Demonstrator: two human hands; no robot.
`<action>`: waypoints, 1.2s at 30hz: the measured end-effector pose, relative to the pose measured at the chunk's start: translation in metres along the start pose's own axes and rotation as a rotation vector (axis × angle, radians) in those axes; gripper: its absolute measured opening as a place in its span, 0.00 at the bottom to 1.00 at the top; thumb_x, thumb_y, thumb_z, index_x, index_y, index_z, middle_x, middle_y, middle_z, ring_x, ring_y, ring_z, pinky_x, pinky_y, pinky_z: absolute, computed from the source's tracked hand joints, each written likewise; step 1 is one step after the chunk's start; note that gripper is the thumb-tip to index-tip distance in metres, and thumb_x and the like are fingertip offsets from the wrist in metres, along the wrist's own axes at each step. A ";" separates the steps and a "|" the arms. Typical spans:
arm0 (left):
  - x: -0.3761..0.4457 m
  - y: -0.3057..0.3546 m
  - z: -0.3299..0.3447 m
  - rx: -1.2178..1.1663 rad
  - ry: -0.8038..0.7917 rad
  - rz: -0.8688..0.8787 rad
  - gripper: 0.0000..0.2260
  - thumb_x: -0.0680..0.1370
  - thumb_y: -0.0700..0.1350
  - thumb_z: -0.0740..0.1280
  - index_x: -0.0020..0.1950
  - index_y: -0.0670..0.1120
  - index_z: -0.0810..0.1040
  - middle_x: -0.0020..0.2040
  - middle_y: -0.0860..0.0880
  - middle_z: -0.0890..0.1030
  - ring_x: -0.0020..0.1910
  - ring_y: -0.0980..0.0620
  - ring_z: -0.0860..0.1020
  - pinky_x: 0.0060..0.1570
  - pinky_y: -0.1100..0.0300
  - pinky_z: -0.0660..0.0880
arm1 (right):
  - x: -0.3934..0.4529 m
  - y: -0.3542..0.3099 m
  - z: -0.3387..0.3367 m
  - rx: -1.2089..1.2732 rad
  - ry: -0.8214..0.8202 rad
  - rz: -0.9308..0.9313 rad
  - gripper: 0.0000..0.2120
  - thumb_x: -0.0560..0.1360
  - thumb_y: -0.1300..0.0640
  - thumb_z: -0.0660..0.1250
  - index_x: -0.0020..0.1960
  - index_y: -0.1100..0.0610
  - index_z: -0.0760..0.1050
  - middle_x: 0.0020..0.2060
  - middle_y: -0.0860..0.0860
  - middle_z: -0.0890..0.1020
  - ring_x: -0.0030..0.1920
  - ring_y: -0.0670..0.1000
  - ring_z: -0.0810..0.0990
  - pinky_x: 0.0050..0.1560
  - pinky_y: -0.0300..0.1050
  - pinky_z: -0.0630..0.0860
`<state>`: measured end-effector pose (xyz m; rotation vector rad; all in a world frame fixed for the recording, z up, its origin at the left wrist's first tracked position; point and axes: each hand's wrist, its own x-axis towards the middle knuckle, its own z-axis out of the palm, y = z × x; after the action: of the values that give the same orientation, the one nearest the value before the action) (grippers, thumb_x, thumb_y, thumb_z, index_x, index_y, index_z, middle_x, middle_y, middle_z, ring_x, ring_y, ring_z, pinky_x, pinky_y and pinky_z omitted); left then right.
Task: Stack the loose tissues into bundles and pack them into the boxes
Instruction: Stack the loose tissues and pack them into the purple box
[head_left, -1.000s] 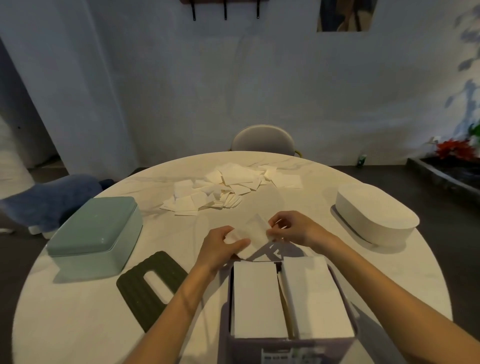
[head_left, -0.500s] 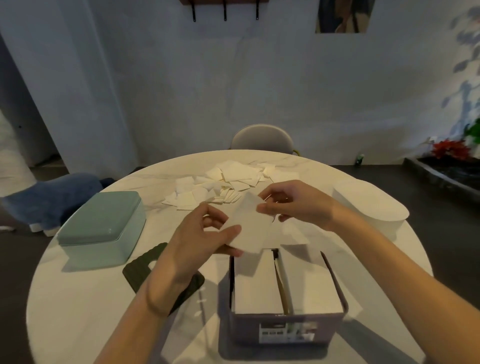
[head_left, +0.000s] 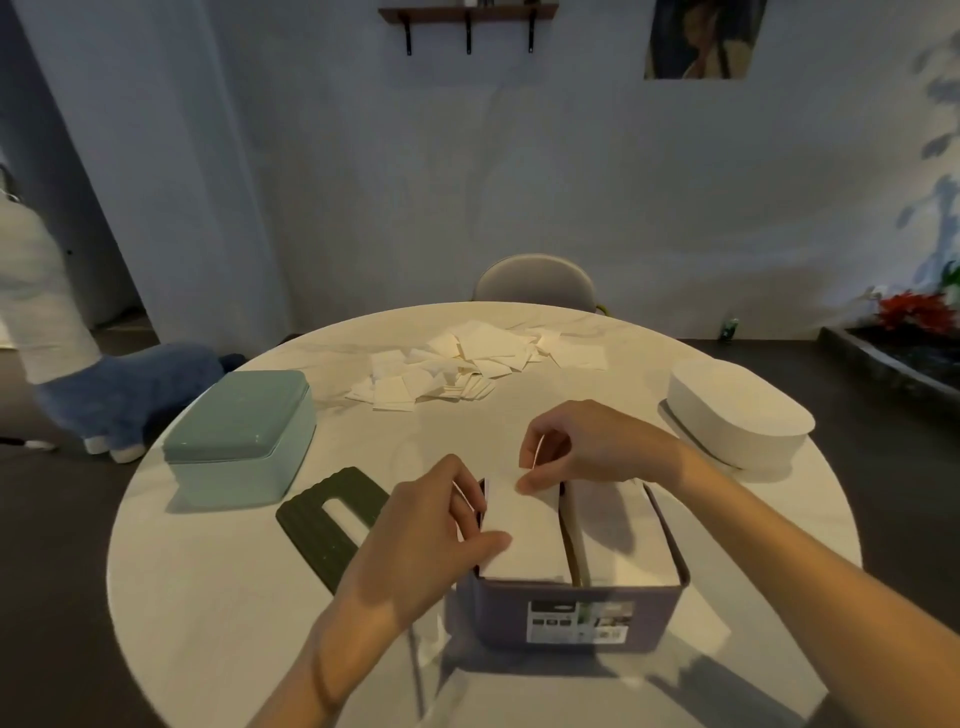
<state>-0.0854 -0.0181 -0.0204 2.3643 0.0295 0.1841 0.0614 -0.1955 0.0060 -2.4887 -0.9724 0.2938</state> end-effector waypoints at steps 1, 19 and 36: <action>0.000 -0.001 0.001 0.025 -0.001 0.005 0.15 0.74 0.54 0.77 0.52 0.54 0.73 0.40 0.56 0.81 0.35 0.68 0.76 0.35 0.71 0.71 | -0.001 0.000 0.001 -0.018 0.013 0.006 0.14 0.72 0.43 0.77 0.50 0.51 0.82 0.42 0.41 0.80 0.43 0.45 0.79 0.47 0.37 0.76; 0.012 -0.089 -0.022 0.462 0.043 -0.047 0.16 0.76 0.55 0.75 0.59 0.52 0.75 0.58 0.54 0.77 0.55 0.55 0.73 0.52 0.61 0.74 | -0.036 -0.016 0.015 -0.091 -0.057 -0.206 0.22 0.70 0.37 0.77 0.57 0.46 0.76 0.51 0.42 0.76 0.49 0.43 0.75 0.48 0.36 0.75; 0.046 -0.098 -0.013 0.275 0.039 0.097 0.38 0.76 0.47 0.75 0.81 0.53 0.58 0.58 0.49 0.72 0.53 0.52 0.75 0.53 0.61 0.74 | -0.030 0.004 -0.023 0.071 0.433 -0.229 0.09 0.75 0.49 0.75 0.53 0.51 0.82 0.46 0.41 0.84 0.48 0.40 0.81 0.48 0.30 0.78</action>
<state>-0.0384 0.0646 -0.0737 2.6383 -0.0443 0.2887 0.0504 -0.2261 0.0254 -2.2151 -1.0215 -0.2688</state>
